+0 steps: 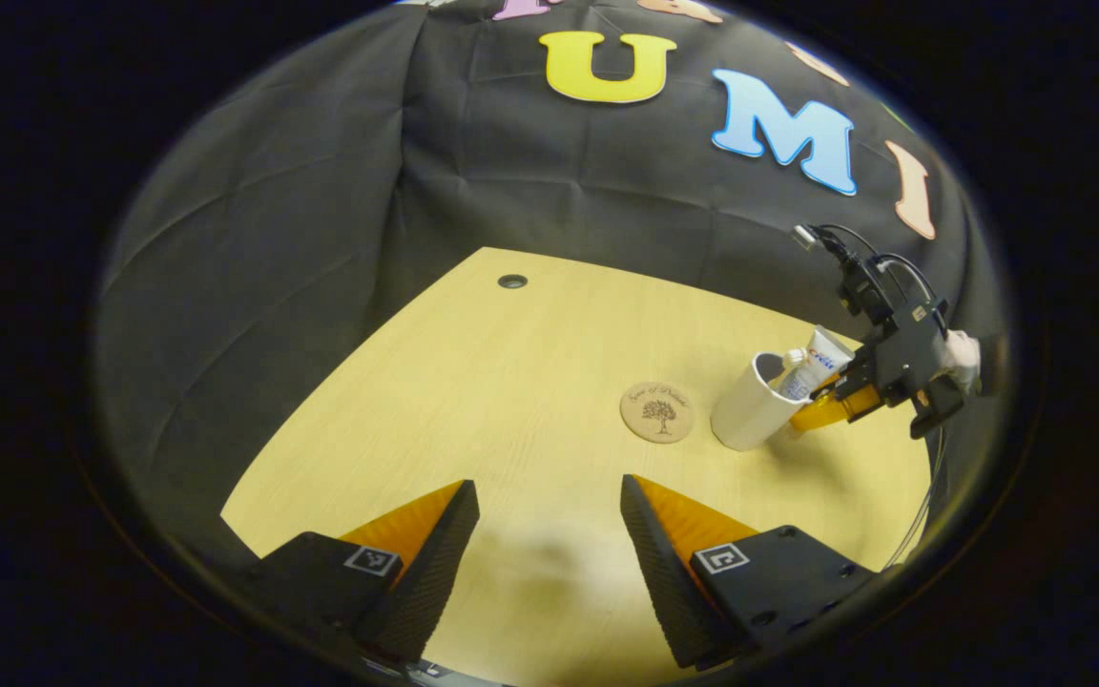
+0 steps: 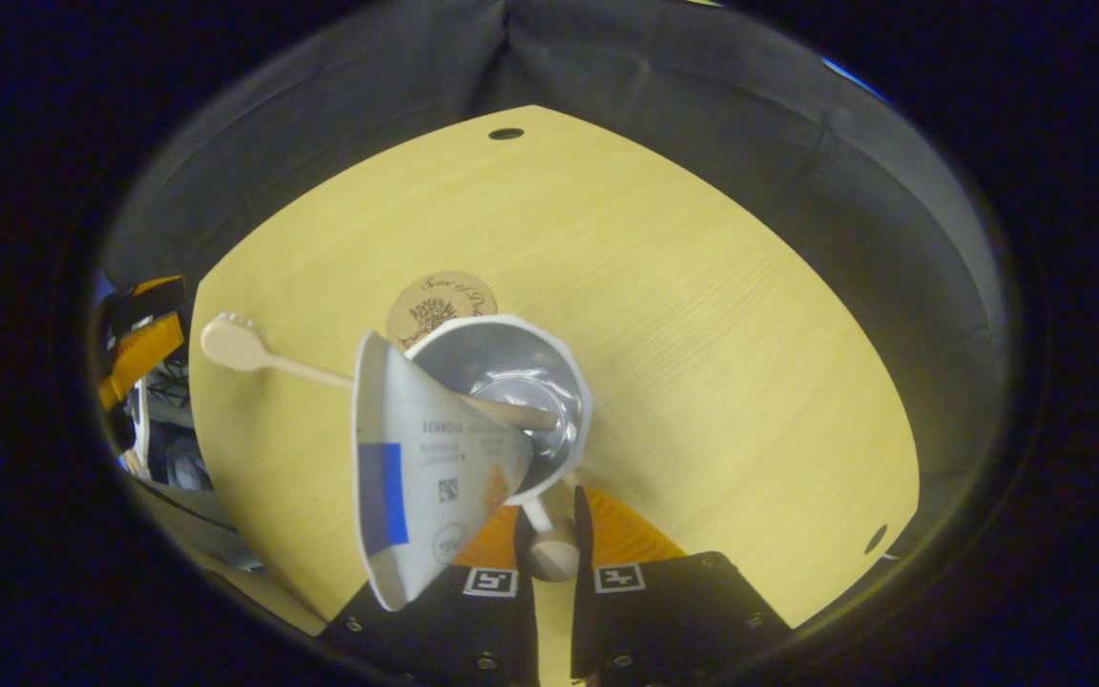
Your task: Put the toothbrush and toothpaste on the desktop into the cup, then pick up the cup and place it on the coaster on the desktop.
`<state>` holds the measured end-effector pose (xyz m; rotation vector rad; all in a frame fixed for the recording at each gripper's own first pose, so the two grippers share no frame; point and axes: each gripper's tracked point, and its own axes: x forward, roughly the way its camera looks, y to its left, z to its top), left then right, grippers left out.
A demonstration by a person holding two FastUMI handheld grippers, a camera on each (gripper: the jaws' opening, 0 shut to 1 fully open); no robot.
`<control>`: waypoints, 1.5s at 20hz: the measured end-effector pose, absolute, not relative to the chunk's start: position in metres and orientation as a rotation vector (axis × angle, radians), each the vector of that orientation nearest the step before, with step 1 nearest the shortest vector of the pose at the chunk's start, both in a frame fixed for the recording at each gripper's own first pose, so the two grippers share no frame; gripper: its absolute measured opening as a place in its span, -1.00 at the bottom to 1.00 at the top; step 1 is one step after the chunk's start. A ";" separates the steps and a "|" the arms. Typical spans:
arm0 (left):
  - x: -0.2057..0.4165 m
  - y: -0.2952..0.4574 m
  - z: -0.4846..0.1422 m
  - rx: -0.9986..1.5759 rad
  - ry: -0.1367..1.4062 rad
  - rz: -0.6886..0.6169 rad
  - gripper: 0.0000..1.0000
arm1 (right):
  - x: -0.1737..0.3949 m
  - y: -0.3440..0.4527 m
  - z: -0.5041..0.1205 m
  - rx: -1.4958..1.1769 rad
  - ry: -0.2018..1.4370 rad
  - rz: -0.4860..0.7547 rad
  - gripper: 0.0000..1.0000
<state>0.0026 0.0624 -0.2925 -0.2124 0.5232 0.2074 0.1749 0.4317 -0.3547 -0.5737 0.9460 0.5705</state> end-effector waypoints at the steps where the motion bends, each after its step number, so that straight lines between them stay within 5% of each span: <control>1: 0.002 0.062 -0.292 -0.213 0.524 0.208 0.93 | 0.174 0.432 -0.354 -0.560 0.939 0.567 -0.72; 30: -0.030 0.081 -0.277 -0.261 0.520 0.262 0.93 | 0.184 0.544 -0.348 -0.585 0.907 0.551 -0.72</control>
